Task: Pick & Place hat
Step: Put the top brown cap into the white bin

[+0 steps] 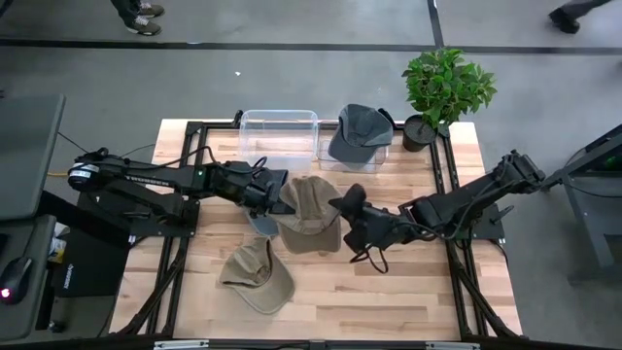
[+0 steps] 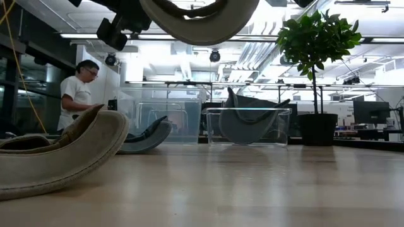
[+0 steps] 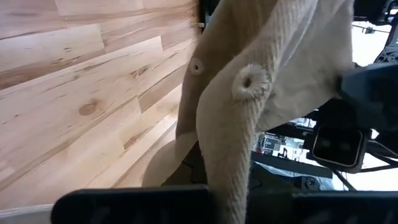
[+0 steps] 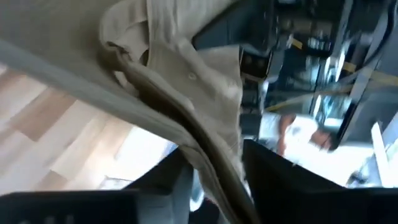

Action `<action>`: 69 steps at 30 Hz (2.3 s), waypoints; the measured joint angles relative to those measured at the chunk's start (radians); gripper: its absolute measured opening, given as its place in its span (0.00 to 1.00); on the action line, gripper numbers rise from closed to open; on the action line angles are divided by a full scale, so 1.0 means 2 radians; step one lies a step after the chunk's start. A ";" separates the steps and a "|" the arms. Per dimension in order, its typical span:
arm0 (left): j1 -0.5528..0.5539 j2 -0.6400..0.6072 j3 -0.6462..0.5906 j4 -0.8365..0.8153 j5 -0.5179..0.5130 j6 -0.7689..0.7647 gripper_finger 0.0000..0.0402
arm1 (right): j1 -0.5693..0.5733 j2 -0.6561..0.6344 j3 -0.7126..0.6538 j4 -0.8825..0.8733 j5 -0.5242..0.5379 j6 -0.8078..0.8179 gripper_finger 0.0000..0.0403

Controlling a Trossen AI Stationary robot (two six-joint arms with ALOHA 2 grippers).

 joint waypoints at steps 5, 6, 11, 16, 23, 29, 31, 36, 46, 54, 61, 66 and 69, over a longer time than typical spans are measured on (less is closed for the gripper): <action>0.000 0.000 0.000 0.001 0.000 0.000 0.00 | 0.004 0.000 0.000 -0.068 0.011 0.136 0.48; 0.000 0.000 0.000 0.001 0.000 0.000 0.00 | 0.004 0.000 0.000 -0.090 0.012 0.170 0.51; 0.000 0.000 0.000 0.001 -0.020 0.012 0.00 | 0.002 -0.002 0.000 -0.198 0.005 0.372 0.60; 0.000 -0.005 0.015 -0.009 -0.050 0.046 0.00 | 0.002 -0.004 0.000 -0.266 -0.039 0.571 0.61; 0.013 -0.006 0.122 -0.135 -0.131 0.115 0.00 | 0.002 -0.004 0.000 -0.285 -0.111 0.737 0.62; 0.044 -0.006 0.205 -0.232 -0.211 0.159 0.00 | 0.002 -0.004 0.000 -0.285 -0.116 0.797 0.62; 0.060 -0.006 0.220 -0.241 -0.234 0.166 0.00 | 0.001 -0.004 0.000 -0.285 -0.113 0.811 0.62; 0.123 -0.006 0.229 -0.237 -0.249 0.158 0.00 | -0.009 -0.004 0.000 -0.283 -0.118 0.838 0.62; 0.284 0.009 0.230 -0.241 -0.150 0.089 0.00 | -0.032 -0.004 0.000 -0.273 -0.140 0.841 0.62; 0.371 0.059 0.230 -0.250 -0.040 0.034 0.00 | -0.041 -0.004 0.000 -0.251 -0.142 0.841 0.62; 0.384 0.112 0.230 -0.243 -0.024 0.017 0.00 | -0.043 -0.004 0.000 -0.248 -0.142 0.848 0.62; 0.384 0.131 0.229 -0.251 -0.024 0.017 0.00 | -0.043 -0.004 0.000 -0.248 -0.142 0.859 0.62; 0.384 0.142 0.229 -0.265 -0.030 0.016 0.00 | -0.043 -0.004 0.000 -0.248 -0.147 0.861 0.62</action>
